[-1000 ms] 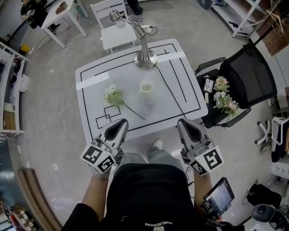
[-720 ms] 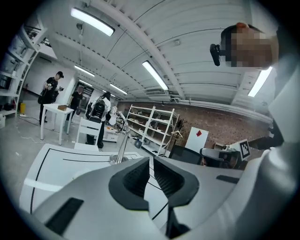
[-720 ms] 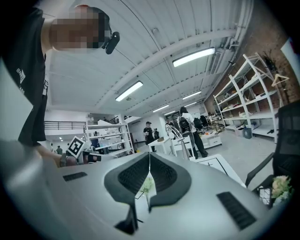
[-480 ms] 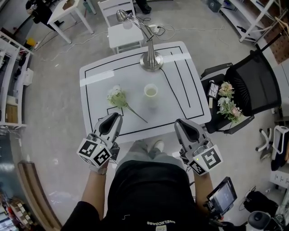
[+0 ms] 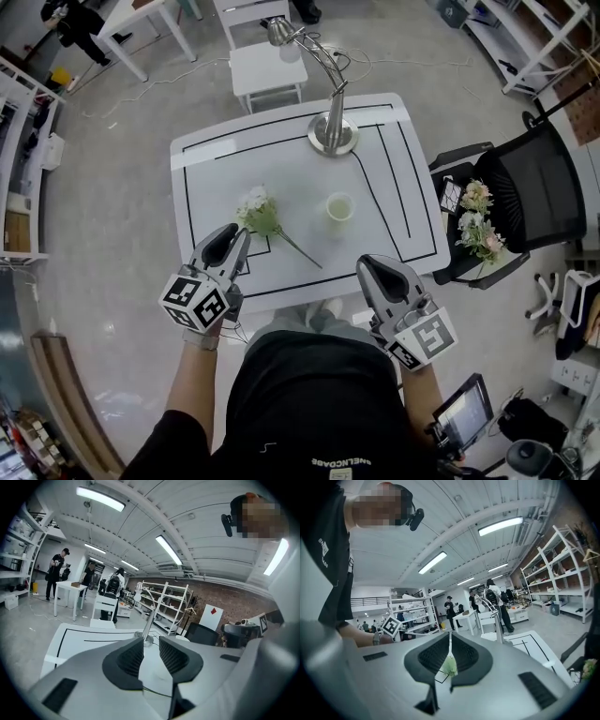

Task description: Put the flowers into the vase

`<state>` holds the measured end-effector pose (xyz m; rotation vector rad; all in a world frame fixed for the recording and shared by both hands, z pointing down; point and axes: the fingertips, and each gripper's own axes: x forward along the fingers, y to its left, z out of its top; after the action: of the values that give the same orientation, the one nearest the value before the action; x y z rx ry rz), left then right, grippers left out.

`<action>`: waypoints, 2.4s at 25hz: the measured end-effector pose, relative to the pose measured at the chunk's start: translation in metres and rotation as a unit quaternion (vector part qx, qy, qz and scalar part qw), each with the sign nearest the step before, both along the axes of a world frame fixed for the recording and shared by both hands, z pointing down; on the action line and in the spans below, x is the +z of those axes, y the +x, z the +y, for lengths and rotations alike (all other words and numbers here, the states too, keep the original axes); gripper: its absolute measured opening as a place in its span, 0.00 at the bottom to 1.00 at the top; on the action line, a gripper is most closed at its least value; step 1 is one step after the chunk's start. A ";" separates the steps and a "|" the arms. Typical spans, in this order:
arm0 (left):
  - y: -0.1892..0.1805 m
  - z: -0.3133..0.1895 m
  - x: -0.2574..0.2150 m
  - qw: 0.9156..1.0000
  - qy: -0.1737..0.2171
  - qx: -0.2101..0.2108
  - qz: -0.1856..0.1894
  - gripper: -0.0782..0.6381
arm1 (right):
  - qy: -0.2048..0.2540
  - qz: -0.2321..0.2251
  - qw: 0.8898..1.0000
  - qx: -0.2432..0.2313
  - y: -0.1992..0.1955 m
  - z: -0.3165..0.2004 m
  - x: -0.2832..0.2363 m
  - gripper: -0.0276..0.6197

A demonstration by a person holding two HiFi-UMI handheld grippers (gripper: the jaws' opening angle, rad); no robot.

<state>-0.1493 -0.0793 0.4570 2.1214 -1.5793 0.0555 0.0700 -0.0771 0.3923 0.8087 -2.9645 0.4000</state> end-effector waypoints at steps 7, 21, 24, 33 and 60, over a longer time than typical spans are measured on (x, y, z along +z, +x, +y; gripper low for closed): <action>-0.055 -0.034 0.043 0.999 -0.038 -0.008 0.005 0.26 | -0.008 0.028 0.999 -0.019 -0.050 -0.008 0.014 0.05; -0.080 -0.086 0.145 0.988 -0.136 0.062 0.046 0.42 | -0.048 0.068 0.996 0.014 -0.083 -0.030 0.036 0.05; -0.074 -0.089 0.162 0.983 -0.154 0.081 0.065 0.44 | -0.039 0.078 0.996 0.018 -0.085 -0.033 0.040 0.05; -0.064 -0.093 0.192 0.969 -0.194 0.116 0.100 0.46 | -0.069 0.089 0.993 0.037 -0.090 -0.039 0.046 0.05; -0.055 -0.096 0.098 0.983 -0.105 0.147 0.024 0.19 | -0.043 0.076 0.995 0.057 -0.063 -0.031 0.039 0.05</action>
<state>-0.2040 -0.1756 0.5546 2.1508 -1.1671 0.2574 0.0069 -0.1078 0.4312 0.9571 -2.7500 0.4480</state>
